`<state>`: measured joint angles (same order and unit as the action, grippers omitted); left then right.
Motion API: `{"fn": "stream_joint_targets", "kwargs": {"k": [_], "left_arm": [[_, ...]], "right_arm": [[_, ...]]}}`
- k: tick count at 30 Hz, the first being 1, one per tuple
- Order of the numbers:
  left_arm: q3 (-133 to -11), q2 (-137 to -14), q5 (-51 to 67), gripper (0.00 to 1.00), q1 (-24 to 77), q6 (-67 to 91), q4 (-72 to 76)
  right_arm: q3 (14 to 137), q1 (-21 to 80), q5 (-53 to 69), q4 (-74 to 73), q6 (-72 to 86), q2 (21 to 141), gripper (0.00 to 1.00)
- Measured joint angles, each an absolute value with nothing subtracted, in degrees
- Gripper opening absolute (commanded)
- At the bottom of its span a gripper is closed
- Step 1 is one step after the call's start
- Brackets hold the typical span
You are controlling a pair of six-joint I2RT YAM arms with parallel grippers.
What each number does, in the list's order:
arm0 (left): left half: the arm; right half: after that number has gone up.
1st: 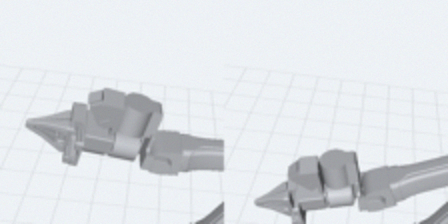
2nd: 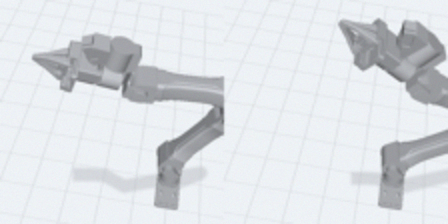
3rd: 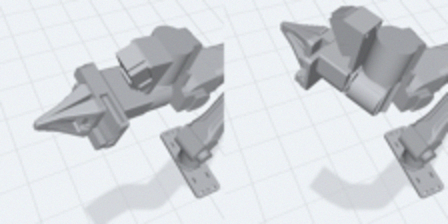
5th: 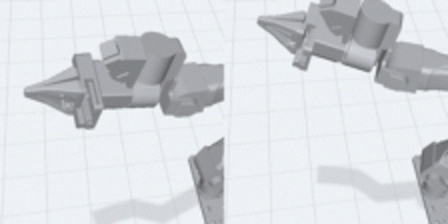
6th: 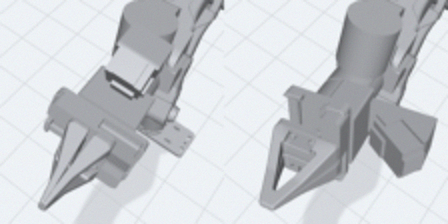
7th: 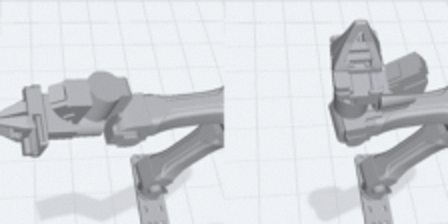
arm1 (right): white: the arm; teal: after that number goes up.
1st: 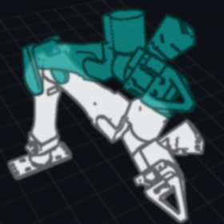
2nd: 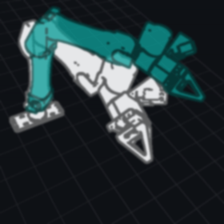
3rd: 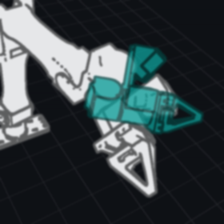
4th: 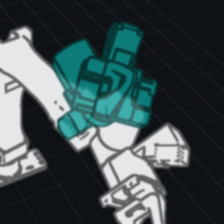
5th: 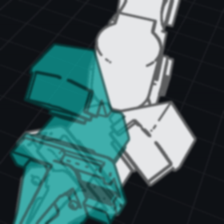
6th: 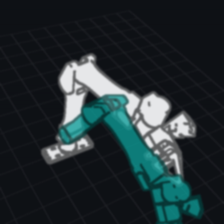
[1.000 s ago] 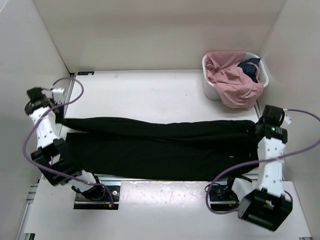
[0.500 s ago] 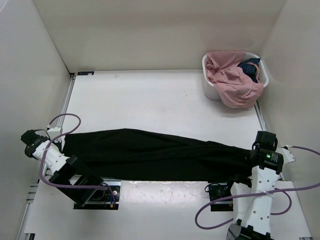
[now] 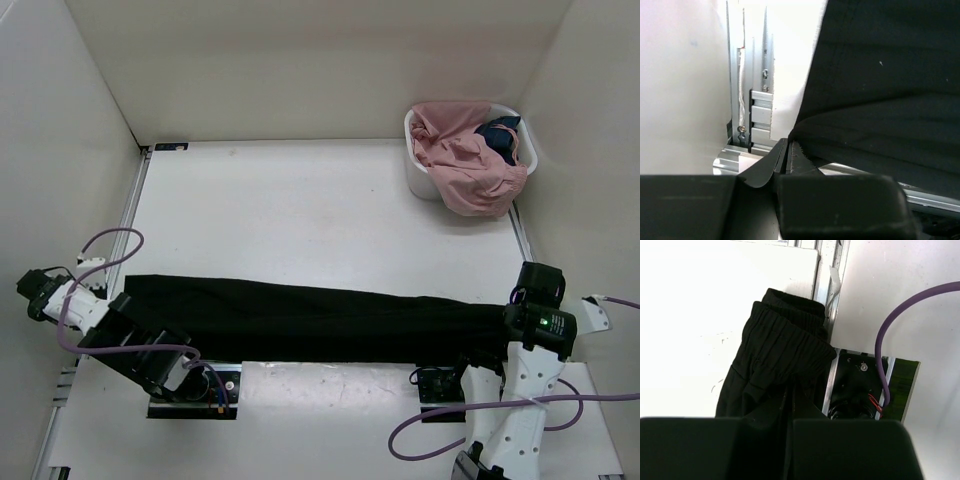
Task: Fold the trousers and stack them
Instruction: Fold the trousers
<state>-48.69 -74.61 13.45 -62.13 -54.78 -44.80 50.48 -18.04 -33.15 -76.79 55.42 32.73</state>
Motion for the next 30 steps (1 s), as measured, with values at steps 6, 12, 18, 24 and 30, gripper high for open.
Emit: {"fn": "stream_joint_targets", "kwargs": {"k": [6, 12, 18, 24, 30], "left_arm": [[-45.32, -74.81, 13.69, 0.19, -62.15, -57.60, -44.71], [-44.60, -76.90, 12.19, 0.44, -62.61, -59.02, -44.27], [-45.98, -78.43, 11.00, 0.49, -64.14, -59.70, -44.29], [-49.41, -71.77, 13.39, 0.59, -60.29, -61.60, -44.34], [-49.45, -70.30, 14.11, 0.60, -44.18, -56.86, -44.45]], "right_arm": [[49.63, -18.04, -33.47, -77.21, 56.64, 33.34, 0.34], [49.60, -18.04, -34.96, -77.03, 57.34, 33.54, 0.73], [54.15, -18.13, -36.12, -76.71, 50.92, 32.91, 0.64], [53.93, -18.28, -22.72, -68.58, 38.50, 42.74, 0.51], [42.15, -10.98, -16.32, -64.62, 39.90, 50.65, 0.50]]}}
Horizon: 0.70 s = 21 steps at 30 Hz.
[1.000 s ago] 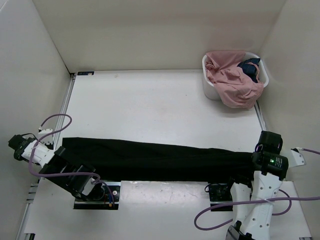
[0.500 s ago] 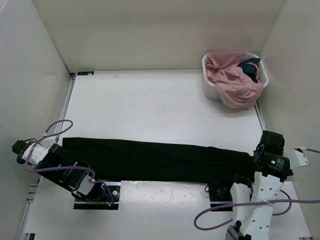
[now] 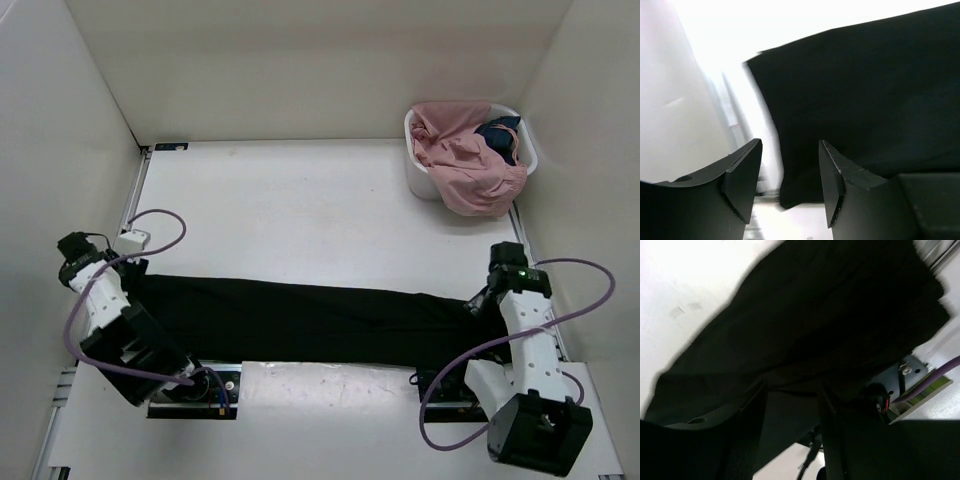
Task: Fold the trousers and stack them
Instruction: Fold the trousers
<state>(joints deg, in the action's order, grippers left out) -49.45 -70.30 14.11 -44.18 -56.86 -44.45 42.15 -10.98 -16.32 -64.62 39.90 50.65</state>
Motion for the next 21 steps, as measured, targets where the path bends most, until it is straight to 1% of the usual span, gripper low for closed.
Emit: {"fn": "stream_joint_targets", "kwargs": {"k": [3, 6, 7, 9, 13, 15, 17, 21], "left_arm": [[-48.73, -75.40, 12.43, 0.62, -39.99, -53.49, -43.77], [-46.02, -79.48, 9.13, 0.60, -34.46, -50.28, -40.99], [-44.91, -81.01, 7.79, 0.59, -32.36, -49.50, -39.94], [-43.27, -84.01, 5.54, 0.59, -29.02, -48.40, -38.63], [-43.94, -84.93, 2.68, 0.58, -27.16, -45.67, -37.60], [-45.74, -87.18, 1.15, 0.56, -26.11, -44.31, -38.39], [-48.80, -90.04, -0.08, 0.56, -25.12, -42.89, -39.42], [-55.68, -96.16, -1.06, 0.56, -24.01, -39.68, -39.38]], "right_arm": [[38.85, -5.39, -15.79, -64.07, 43.11, 52.25, 0.50], [38.39, -1.50, -15.88, -61.43, 45.76, 57.39, 0.50], [38.39, -1.10, -15.92, -60.16, 46.28, 59.79, 0.50], [38.00, -0.89, -16.32, -56.60, 47.48, 65.32, 0.48], [35.70, -0.89, -16.49, -49.93, 48.97, 72.99, 0.45], [37.39, -0.91, -16.05, -50.00, 48.97, 76.12, 0.42], [39.92, -0.93, -15.99, -50.68, 48.82, 80.01, 0.42], [49.87, 0.10, -16.64, -49.63, 47.70, 90.37, 0.42]]}}
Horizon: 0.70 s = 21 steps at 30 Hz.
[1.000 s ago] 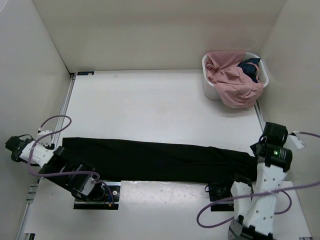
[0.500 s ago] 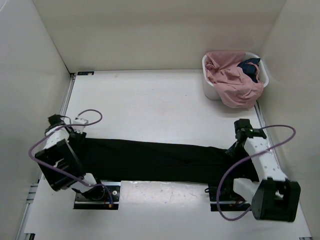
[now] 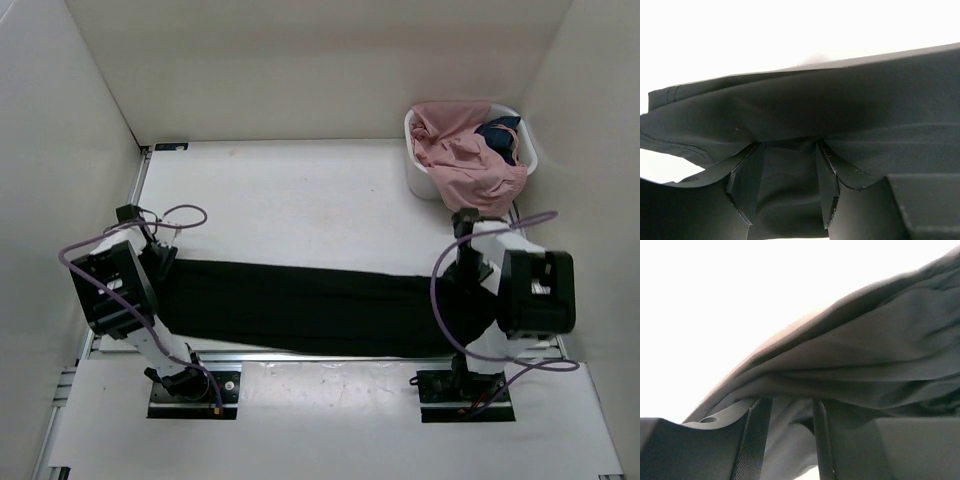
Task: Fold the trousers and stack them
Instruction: Fold the trousers
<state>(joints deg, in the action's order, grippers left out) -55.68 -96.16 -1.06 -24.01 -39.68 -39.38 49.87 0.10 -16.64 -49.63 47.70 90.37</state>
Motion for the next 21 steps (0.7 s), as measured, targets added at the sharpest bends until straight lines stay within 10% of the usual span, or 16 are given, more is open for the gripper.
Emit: {"fn": "stream_joint_targets", "kwargs": {"k": [11, 21], "left_arm": [[-65.10, -103.72, -1.02, 0.61, -23.03, -35.92, -34.74], [-65.45, -100.86, -0.62, 0.70, -23.14, -34.50, -39.79]], "right_arm": [[73.03, 1.30, -17.72, -40.51, 45.67, 103.53, 0.52], [70.06, -2.66, -16.25, -48.27, 42.26, 82.06, 0.81]]}}
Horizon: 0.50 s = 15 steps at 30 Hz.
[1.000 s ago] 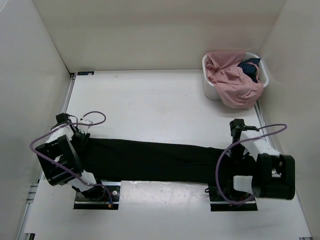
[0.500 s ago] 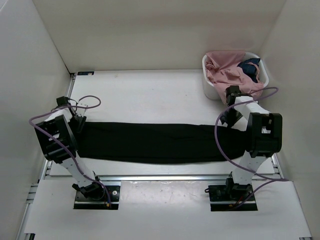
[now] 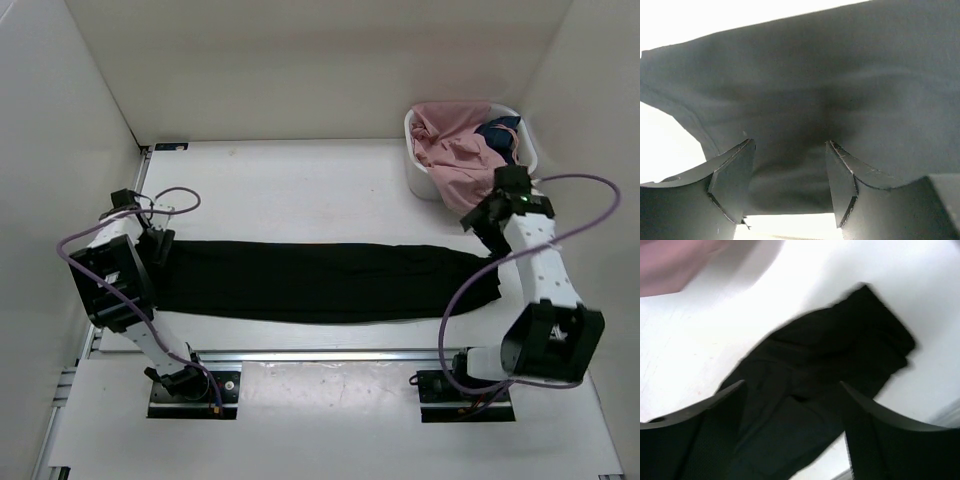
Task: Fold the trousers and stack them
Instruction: Fold the trousers
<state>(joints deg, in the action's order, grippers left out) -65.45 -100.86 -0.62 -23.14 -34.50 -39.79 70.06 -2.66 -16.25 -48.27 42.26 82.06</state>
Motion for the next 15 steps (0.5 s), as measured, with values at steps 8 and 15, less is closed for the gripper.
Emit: {"fn": "stream_joint_targets", "kwargs": {"k": [8, 15], "left_arm": [[-58.74, -97.76, -1.04, 0.71, -25.30, -34.41, -41.04], [-58.41, -98.15, 0.89, 0.71, -28.47, -34.04, -41.60]], "right_arm": [[61.39, -11.81, -14.15, -53.91, 41.28, 76.09, 0.82], [61.39, -11.99, -10.15, -51.51, 41.91, 88.09, 0.71]]}}
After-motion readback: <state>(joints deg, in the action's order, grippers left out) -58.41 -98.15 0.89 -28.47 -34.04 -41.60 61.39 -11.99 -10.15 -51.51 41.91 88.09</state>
